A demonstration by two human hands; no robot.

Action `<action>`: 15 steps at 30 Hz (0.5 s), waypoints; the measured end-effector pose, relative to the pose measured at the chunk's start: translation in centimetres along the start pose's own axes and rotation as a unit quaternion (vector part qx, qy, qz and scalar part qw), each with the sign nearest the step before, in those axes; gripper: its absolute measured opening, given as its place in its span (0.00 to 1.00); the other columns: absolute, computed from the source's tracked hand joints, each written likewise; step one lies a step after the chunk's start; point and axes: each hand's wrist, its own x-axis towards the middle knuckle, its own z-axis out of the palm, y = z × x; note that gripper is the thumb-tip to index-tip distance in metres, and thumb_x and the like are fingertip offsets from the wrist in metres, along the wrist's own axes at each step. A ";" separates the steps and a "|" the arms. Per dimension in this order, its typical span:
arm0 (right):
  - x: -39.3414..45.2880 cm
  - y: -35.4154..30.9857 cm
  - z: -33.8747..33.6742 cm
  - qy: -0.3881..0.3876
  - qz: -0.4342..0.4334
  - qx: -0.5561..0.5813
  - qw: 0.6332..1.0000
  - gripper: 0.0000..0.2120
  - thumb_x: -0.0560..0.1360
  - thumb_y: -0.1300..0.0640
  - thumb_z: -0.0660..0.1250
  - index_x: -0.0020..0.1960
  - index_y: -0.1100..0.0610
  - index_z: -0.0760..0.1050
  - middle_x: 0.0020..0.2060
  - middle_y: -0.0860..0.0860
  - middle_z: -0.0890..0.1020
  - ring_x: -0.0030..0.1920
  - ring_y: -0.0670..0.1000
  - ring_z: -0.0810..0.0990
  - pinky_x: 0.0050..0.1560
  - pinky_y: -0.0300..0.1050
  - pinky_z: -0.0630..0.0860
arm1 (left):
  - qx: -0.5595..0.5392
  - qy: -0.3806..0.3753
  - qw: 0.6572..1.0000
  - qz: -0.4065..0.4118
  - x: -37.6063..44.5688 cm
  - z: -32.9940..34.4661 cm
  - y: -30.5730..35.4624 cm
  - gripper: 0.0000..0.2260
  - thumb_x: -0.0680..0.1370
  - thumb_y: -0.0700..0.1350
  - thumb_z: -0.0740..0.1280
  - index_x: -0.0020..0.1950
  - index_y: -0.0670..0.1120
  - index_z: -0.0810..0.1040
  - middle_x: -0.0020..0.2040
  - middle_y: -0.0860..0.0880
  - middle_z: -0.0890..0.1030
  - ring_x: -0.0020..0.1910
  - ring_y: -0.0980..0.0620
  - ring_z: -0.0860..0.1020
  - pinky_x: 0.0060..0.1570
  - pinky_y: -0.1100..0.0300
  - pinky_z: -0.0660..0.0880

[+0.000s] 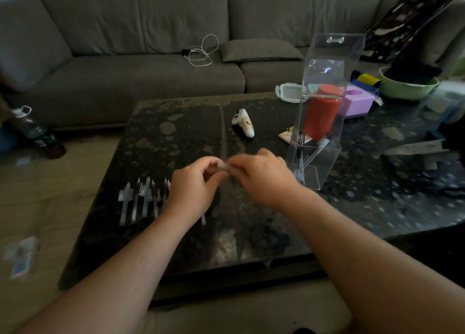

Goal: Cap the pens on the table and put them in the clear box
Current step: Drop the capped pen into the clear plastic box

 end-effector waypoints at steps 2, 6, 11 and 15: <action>-0.3 0.4 -2.6 0.136 -0.011 0.076 0.988 0.14 0.84 0.46 0.57 0.61 0.49 0.78 0.45 0.49 0.81 0.49 0.53 0.77 0.45 0.51 0.73 | -0.011 -0.009 1.000 -0.012 0.0 0.2 0.6 0.10 0.80 0.52 0.72 0.61 0.56 0.82 0.47 0.61 0.84 0.46 0.69 0.78 0.44 0.76 0.70; -1.2 3.8 -7.9 0.441 0.065 0.169 0.879 0.04 0.83 0.55 0.63 0.55 0.54 0.74 0.44 0.46 0.77 0.41 0.45 0.74 0.41 0.40 0.71 | 0.015 -0.050 0.999 0.001 -0.4 0.9 1.3 0.11 0.82 0.55 0.68 0.64 0.56 0.81 0.52 0.60 0.82 0.49 0.67 0.77 0.45 0.72 0.69; -2.8 8.6 -7.2 0.368 0.179 0.116 0.905 0.03 0.83 0.52 0.65 0.50 0.49 0.72 0.42 0.44 0.77 0.44 0.50 0.79 0.47 0.40 0.76 | 0.061 -0.083 0.994 0.041 -0.8 1.6 1.8 0.09 0.83 0.54 0.67 0.61 0.58 0.82 0.48 0.63 0.77 0.50 0.62 0.76 0.47 0.70 0.68; -2.6 9.2 -5.3 0.237 0.201 0.034 0.950 0.13 0.81 0.49 0.66 0.64 0.45 0.68 0.49 0.46 0.82 0.52 0.55 0.77 0.58 0.59 0.72 | 0.088 -0.116 0.982 0.124 -1.5 2.7 2.2 0.08 0.82 0.52 0.68 0.59 0.56 0.84 0.50 0.64 0.79 0.56 0.60 0.75 0.56 0.60 0.72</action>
